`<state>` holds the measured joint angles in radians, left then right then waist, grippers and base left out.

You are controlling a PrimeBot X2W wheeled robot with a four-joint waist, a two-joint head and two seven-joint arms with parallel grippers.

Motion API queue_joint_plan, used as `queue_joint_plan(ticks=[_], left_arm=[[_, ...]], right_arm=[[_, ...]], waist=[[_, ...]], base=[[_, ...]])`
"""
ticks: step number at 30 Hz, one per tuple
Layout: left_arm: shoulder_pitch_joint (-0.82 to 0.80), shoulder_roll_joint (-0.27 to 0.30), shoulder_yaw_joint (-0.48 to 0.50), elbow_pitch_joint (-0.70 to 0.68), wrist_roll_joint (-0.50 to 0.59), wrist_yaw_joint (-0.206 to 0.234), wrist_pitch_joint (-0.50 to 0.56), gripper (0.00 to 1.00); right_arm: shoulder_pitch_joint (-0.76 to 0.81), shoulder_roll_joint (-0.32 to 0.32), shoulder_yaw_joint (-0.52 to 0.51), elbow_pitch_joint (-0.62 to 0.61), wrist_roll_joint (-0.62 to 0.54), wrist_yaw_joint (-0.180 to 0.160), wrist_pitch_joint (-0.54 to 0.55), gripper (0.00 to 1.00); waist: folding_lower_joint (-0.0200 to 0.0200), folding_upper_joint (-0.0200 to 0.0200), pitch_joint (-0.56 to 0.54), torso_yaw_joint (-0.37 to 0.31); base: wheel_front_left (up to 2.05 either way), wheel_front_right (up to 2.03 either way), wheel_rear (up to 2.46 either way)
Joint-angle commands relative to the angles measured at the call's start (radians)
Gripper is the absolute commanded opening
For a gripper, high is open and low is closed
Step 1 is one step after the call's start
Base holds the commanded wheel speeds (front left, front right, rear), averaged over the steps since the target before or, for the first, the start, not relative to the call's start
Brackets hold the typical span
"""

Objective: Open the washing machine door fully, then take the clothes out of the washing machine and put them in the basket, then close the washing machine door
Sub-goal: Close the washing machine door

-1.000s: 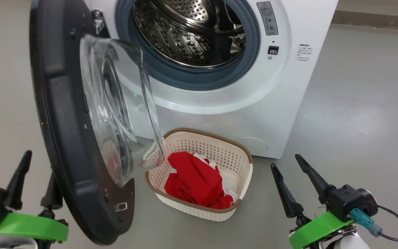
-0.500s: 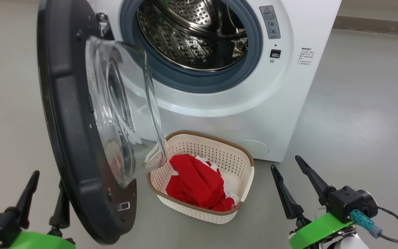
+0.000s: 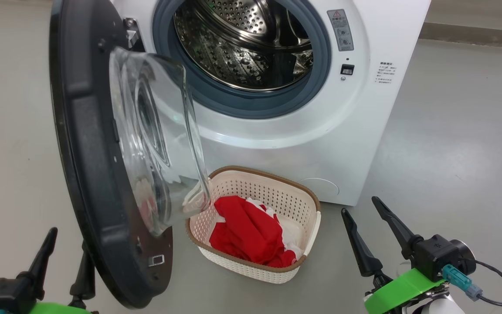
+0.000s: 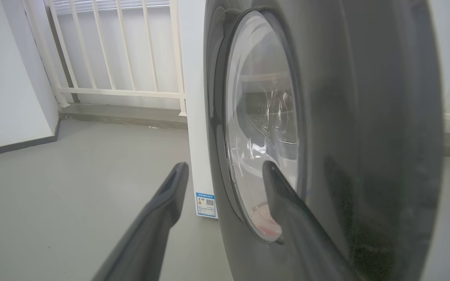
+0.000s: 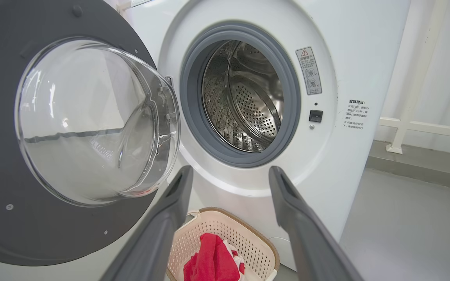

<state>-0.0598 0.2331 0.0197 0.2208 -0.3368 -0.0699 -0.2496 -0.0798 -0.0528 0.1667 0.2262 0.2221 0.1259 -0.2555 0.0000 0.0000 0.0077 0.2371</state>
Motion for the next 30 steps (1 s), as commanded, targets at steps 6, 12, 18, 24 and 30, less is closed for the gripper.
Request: queue_joint_plan(ticks=[6, 12, 18, 24, 30], left_arm=[[-0.011, 0.009, 0.049, -0.033, 0.016, 0.003, -0.012, 1.00], [-0.012, 0.002, 0.054, -0.034, 0.028, 0.000, -0.012, 1.00], [-0.012, -0.001, 0.057, -0.035, 0.039, -0.001, -0.012, 1.00], [-0.012, -0.007, 0.064, -0.035, 0.043, -0.003, -0.012, 1.00], [-0.021, -0.002, 0.055, -0.029, 0.049, -0.009, -0.012, 0.00]], right_arm=[[-0.003, 0.003, 0.016, -0.028, 0.002, 0.005, -0.006, 1.00], [-0.006, 0.003, 0.015, -0.027, 0.002, 0.005, -0.006, 1.00], [-0.006, 0.003, 0.015, -0.028, 0.002, 0.005, -0.006, 1.00], [-0.008, 0.003, 0.017, -0.030, 0.006, 0.005, -0.006, 1.00], [-0.011, 0.003, 0.017, -0.030, 0.006, 0.005, -0.006, 1.00]], waist=[[0.0000, 0.0000, 0.010, 0.001], [0.0000, 0.0000, 0.013, 0.001], [0.0000, 0.0000, 0.012, 0.003], [0.0000, 0.0000, 0.018, 0.002], [0.0000, 0.0000, 0.027, 0.003]], base=[[0.00, 0.00, 0.00], [0.00, 0.00, 0.00], [0.00, 0.00, 0.00], [0.00, 0.00, 0.00], [0.00, 0.00, 0.00]])
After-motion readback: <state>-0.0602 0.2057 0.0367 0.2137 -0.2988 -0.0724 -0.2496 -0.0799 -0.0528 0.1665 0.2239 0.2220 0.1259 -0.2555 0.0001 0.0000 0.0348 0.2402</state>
